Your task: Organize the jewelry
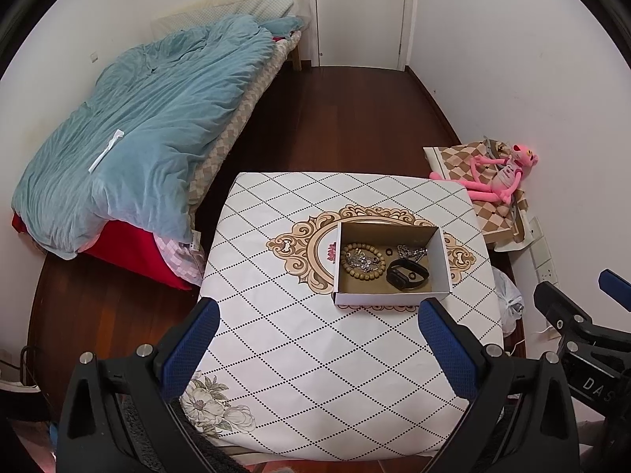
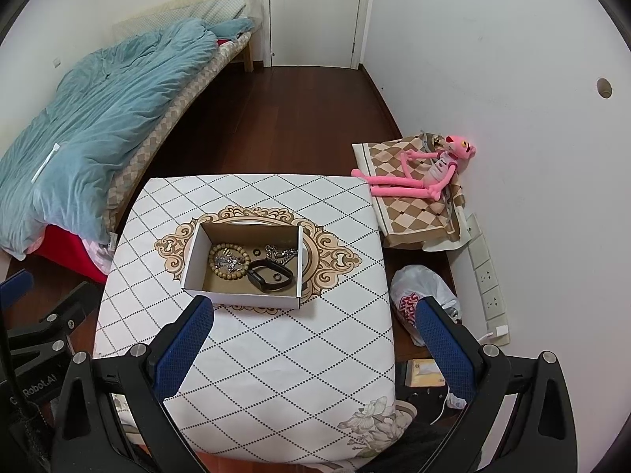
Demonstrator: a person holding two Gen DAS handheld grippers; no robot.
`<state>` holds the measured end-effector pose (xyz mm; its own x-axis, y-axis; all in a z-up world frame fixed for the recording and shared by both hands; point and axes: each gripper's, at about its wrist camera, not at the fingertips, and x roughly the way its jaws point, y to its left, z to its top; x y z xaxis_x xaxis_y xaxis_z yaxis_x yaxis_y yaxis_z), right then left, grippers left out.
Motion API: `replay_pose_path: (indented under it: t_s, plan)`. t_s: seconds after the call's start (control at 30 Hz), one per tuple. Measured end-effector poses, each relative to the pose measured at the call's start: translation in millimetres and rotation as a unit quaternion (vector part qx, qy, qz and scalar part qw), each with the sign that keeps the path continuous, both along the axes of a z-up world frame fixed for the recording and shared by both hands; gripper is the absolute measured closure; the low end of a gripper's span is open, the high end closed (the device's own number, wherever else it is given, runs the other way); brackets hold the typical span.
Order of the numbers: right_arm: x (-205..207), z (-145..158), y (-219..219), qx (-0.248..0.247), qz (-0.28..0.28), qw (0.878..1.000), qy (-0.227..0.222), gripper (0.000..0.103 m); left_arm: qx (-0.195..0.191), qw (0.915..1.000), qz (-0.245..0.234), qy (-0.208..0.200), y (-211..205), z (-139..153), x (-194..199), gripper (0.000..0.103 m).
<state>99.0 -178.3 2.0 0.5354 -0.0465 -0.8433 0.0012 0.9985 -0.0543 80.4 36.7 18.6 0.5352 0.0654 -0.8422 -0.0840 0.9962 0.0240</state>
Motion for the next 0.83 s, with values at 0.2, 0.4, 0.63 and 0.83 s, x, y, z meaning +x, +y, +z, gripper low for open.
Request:
replay_pose_path:
  t_s: [0.2, 0.4, 0.63, 0.83]
  plan:
    - [-0.2, -0.1, -0.7, 0.0, 0.0, 1.0, 0.0, 0.0, -0.001, 1.0, 0.0, 0.0, -0.5, 1.7, -0.1, 0.0]
    - [-0.7, 0.1, -2.1, -0.003, 0.0, 1.0, -0.001, 0.0, 0.001, 1.0, 0.0, 0.001, -0.2, 2.7, -0.9, 0.0]
    - [-1.1, 0.1, -2.7, -0.002, 0.0, 1.0, -0.001, 0.0, 0.0, 1.0, 0.0, 0.001, -0.6, 2.0, -1.4, 0.0]
    - [-1.5, 1.3, -2.0, -0.002, -0.002, 1.0, -0.002, 0.0, -0.002, 1.0, -0.002, -0.008, -2.1, 4.7, -3.8, 0.0]
